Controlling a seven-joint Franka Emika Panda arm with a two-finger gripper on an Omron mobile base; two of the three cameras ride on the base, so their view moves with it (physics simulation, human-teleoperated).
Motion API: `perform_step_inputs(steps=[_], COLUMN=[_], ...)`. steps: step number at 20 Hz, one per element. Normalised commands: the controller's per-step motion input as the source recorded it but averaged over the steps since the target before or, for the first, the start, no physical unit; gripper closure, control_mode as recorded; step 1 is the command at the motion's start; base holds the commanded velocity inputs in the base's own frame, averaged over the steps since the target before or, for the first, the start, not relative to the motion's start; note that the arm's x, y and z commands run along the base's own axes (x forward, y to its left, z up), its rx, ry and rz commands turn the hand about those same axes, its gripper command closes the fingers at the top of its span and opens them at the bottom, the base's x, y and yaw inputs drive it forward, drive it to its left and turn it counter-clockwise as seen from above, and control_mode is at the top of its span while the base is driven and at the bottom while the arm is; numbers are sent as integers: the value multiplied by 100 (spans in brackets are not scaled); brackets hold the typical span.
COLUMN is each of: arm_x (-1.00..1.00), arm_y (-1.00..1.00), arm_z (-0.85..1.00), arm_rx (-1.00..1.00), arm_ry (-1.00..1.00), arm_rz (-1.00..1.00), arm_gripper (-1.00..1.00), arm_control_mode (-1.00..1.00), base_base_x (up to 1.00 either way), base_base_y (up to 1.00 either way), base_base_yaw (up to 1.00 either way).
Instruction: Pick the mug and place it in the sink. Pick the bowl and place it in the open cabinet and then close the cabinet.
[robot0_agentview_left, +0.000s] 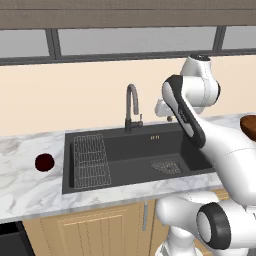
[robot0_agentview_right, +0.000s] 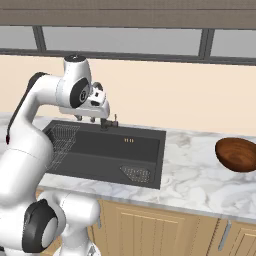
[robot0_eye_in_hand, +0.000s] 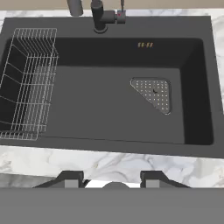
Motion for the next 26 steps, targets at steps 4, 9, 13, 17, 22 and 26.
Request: perform_step_inputs(steps=[4, 9, 13, 17, 22, 26], arm_x=[-9, -31, -1, -2, -8, -13], arm_y=[11, 66, 87, 86, 97, 71], arm_z=[-1, -2, -6, -7, -9, 0], arm_rx=[5, -1, -3, -3, -12, -7], arm_ry=[-1, -5, -5, 0, 0, 1], arm_rz=[0, 1, 2, -1, 0, 0], arm_gripper=[-100, -100, -100, -100, -100, -100], arm_control_mode=[-100, -100, -100, -100, -100, -100], base_base_x=[0, 0, 0, 0, 0, 0], base_base_y=[0, 0, 0, 0, 0, 0], base_base_yaw=[0, 0, 0, 0, 0, 0])
